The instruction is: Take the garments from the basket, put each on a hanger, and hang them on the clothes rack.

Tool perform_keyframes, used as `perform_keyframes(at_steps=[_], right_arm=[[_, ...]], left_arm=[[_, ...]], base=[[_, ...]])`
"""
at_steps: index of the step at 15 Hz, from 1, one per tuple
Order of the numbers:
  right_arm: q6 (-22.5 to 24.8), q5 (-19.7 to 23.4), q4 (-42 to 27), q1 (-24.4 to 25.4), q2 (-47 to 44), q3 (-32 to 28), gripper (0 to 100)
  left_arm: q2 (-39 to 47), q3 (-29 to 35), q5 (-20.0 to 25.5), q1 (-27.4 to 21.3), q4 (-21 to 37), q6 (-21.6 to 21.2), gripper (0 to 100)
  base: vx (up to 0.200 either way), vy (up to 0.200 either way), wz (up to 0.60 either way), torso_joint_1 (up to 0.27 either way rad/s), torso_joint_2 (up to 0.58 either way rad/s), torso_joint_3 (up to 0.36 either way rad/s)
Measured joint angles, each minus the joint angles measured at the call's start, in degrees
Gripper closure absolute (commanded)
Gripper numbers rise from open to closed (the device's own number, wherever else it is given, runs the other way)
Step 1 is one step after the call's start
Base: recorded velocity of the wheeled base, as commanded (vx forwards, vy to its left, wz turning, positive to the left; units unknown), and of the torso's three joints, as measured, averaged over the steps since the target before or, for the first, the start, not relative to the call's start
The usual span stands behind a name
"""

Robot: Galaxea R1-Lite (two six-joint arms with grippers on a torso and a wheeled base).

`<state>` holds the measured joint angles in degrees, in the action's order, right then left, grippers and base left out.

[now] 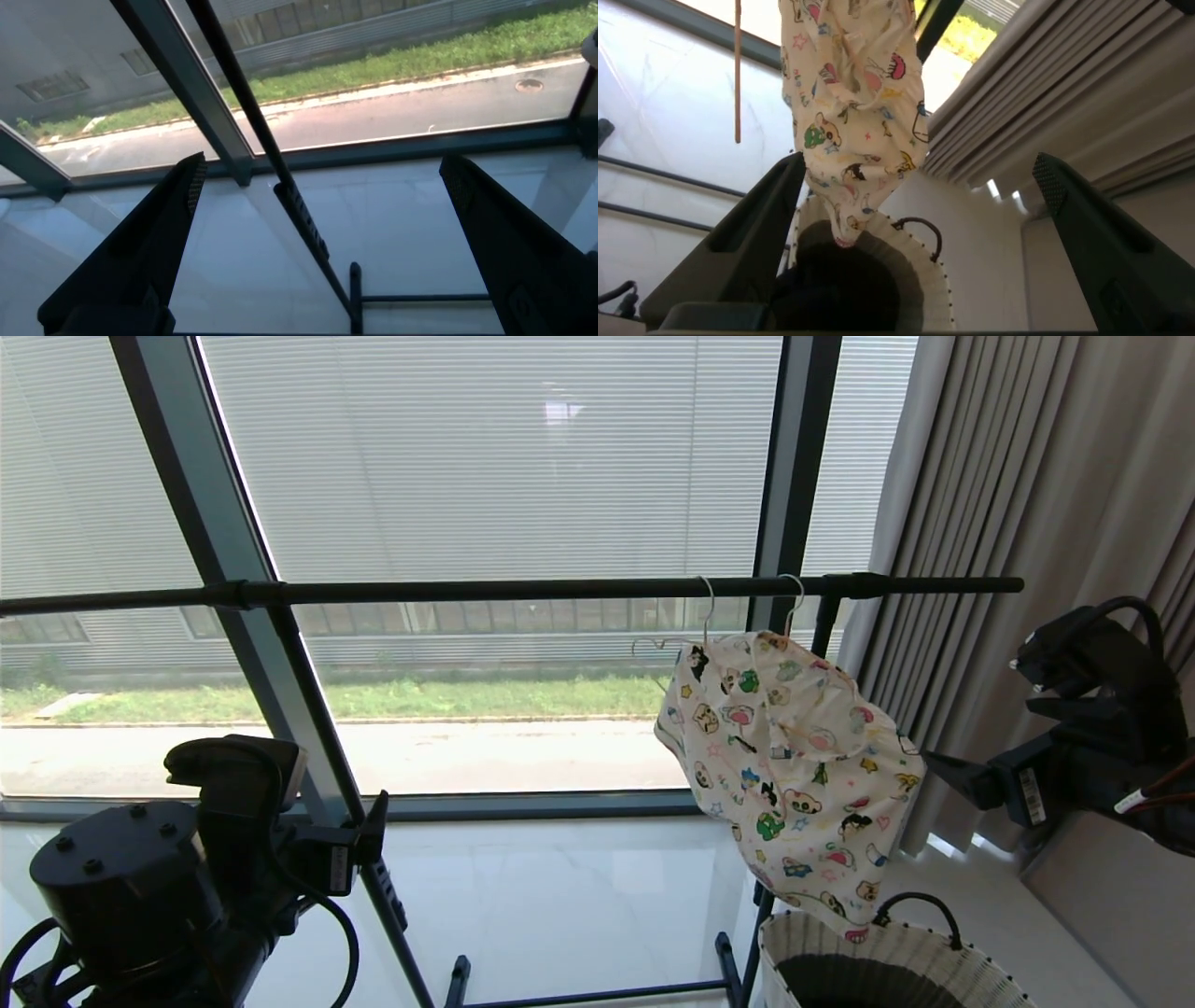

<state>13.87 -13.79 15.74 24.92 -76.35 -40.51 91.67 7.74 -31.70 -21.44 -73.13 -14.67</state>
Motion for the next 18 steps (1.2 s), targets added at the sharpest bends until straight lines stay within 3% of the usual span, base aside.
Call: perform_keyframes(at_steps=[8,18], right_arm=[[0.16,-0.09,-0.06,0.05,3.17,4.1,0],[1.69,-0.02,-0.04,0.02,4.06,4.51,0]], left_arm=[[0.13,0.06,0.0,0.0,-0.02,-0.02,0],[0.11,0.0,0.0,0.02,-0.02,0.17,0]], base=[[0.0,0.0,0.0,-0.246,0.54,0.299],[0.0,0.0,0.0,-0.207,0.49,0.287]])
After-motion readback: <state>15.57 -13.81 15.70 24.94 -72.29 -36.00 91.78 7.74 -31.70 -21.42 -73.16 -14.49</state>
